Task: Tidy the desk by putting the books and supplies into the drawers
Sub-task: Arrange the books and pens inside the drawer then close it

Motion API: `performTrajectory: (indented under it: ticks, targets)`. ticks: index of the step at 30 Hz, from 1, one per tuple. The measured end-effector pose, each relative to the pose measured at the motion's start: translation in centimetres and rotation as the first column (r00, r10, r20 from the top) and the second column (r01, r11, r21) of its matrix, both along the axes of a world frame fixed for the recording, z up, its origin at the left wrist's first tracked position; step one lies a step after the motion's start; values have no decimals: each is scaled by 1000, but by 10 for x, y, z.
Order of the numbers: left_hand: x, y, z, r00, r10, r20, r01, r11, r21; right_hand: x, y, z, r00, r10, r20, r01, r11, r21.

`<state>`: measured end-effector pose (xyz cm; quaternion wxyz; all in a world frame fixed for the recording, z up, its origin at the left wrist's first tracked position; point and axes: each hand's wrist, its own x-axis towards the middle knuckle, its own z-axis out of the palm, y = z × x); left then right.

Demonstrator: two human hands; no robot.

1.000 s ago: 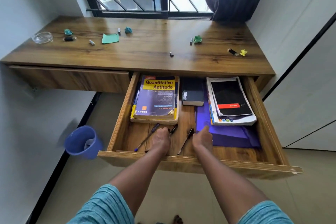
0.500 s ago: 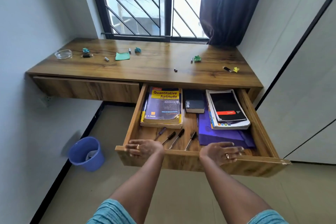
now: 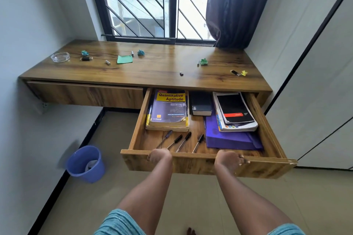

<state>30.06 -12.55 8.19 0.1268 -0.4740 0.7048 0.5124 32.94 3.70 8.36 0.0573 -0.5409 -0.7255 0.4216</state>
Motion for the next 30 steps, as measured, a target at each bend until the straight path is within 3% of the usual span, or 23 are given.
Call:
performTrajectory:
  ticks: [2,12,16,19,21,30]
  targets:
    - [-11,3,2,999,-38,-17,38,999,3,-10,2,3,1000,-11,-27,11,1000,-3]
    - [-100,20,7,992,109,-71,-105,993,47,-93,16,19,995,-16,-99,11,999,-49]
    - [-136,32,9,968,225,-114,-199,959,199,-128,19,23,989,-23,-146,14,998,-66]
    - [-165,47,19,930,349,-115,-283,880,382,-158,24,23,976,-82,-201,55,989,-135]
    - [-179,57,31,929,337,-154,-230,851,472,-176,27,24,962,-152,-229,106,974,-201]
    - [-241,69,32,818,538,-204,-332,731,596,-244,44,9,940,-223,-259,188,970,-155]
